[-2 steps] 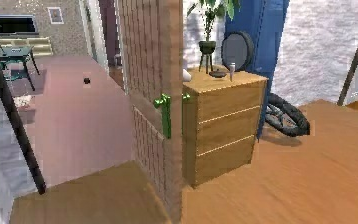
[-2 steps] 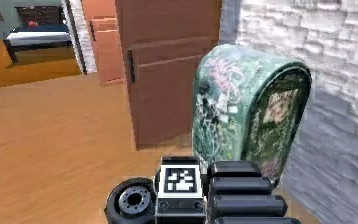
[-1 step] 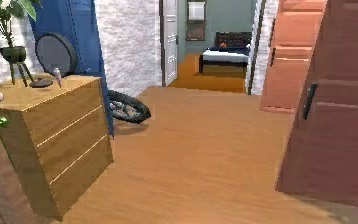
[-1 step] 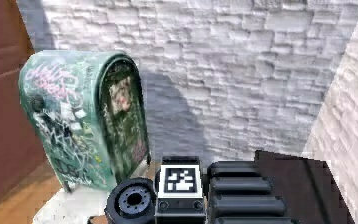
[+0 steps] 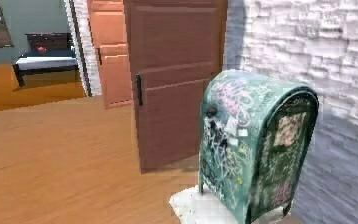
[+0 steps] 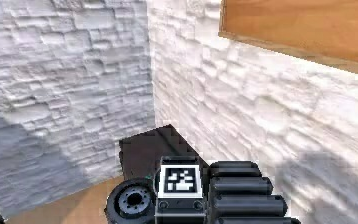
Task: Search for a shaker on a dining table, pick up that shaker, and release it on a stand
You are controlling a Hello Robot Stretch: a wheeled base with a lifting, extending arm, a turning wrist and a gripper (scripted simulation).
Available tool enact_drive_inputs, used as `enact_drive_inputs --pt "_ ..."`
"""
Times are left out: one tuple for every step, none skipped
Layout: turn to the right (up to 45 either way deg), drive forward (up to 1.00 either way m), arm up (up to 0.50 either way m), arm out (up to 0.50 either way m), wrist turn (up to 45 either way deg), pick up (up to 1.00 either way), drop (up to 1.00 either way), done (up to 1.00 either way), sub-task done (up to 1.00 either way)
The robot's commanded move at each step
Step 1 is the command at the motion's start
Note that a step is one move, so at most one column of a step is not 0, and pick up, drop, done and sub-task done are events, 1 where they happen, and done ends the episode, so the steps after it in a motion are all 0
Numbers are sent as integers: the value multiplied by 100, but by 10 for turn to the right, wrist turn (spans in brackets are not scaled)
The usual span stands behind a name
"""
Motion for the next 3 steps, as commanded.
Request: enact_drive_inputs --pt "450 0 0 0 0 0 0 0 0" --pt "30 0 0 0 0 0 0 0 0" --pt "-450 0 0 0 0 0 0 0 0"
